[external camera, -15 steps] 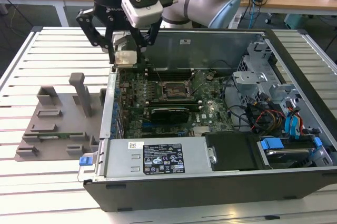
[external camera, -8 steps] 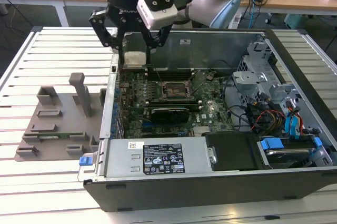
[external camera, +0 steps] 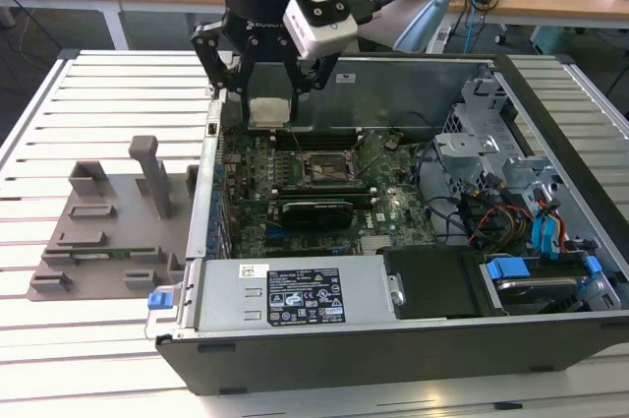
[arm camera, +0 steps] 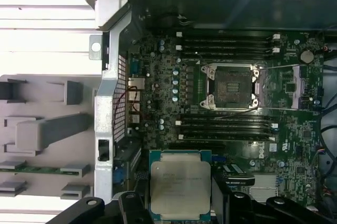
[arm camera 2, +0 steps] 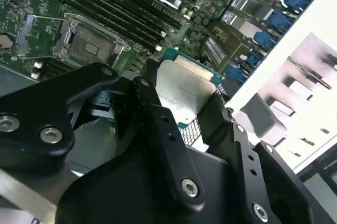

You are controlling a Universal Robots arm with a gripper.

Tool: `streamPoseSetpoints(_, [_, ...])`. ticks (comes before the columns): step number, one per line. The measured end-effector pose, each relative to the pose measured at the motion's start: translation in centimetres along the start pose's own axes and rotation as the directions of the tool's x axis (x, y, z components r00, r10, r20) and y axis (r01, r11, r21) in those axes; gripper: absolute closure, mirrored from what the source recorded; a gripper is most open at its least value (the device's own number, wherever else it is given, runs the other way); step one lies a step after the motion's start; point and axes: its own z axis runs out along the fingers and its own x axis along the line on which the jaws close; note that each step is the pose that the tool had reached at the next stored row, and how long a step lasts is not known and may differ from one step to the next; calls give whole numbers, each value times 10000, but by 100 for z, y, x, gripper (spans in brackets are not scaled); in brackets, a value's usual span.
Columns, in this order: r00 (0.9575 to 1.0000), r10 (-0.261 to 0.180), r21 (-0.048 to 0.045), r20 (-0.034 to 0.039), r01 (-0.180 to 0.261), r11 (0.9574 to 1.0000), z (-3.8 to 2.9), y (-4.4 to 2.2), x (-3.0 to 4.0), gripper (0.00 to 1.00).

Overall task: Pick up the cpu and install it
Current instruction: 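Pick up the cpu and move it towards the insertion slot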

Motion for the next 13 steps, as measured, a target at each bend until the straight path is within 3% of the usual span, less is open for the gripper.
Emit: streamPoseSetpoints(13, [10000, -2, -1, -69, 2, 10000, 51, 29, -246, 45])
